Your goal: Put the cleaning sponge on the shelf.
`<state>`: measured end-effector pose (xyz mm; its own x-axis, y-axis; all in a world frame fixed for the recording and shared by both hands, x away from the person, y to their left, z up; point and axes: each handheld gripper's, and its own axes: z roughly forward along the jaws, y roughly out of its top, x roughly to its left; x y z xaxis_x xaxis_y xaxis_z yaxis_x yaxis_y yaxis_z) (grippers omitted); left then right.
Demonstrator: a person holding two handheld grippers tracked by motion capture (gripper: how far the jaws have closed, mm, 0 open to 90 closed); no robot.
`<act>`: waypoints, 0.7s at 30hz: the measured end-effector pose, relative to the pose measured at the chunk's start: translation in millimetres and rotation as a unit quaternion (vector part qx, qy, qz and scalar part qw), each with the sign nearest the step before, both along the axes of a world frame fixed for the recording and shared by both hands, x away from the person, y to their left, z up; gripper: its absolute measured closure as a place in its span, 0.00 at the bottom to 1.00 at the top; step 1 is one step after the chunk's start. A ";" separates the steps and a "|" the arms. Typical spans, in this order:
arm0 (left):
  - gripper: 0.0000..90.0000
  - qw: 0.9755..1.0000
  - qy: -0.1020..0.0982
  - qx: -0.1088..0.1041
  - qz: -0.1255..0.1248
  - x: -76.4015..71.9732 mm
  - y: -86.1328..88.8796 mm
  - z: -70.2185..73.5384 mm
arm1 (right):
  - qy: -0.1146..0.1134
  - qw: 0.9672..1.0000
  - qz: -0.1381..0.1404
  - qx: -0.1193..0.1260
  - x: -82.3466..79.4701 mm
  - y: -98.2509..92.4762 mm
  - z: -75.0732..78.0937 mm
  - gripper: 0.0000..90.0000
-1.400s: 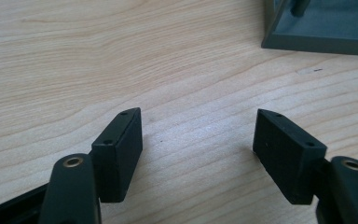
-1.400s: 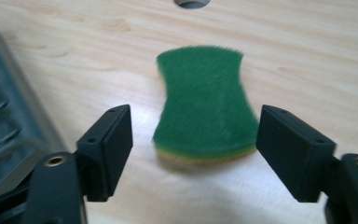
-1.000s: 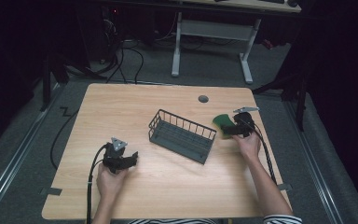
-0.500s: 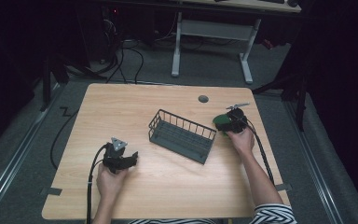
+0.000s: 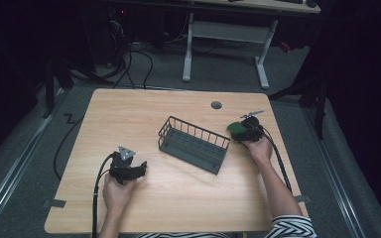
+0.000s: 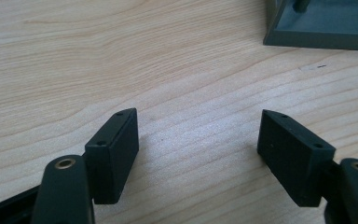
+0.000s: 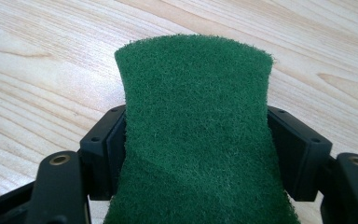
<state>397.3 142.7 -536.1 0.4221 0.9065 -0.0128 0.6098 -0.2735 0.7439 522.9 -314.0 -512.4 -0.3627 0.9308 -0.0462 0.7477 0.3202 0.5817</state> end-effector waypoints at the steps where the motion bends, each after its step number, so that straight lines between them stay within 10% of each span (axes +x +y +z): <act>1: 0.33 1.000 0.000 0.000 0.000 0.0 0.0 0.0 | 0.000 1.000 0.000 0.000 0.0 0.0 0.0 0.32; 21: 0.33 1.000 0.000 0.000 0.000 -0.2 0.1 0.1 | -0.024 0.999 0.036 0.029 -24.1 -8.4 39.6 0.32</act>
<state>397.2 142.8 -536.1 0.4224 0.9063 -0.0121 0.6098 -0.2743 0.7436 498.8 -322.4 -472.8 -0.4270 0.9042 -0.0125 0.6948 0.3369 0.6355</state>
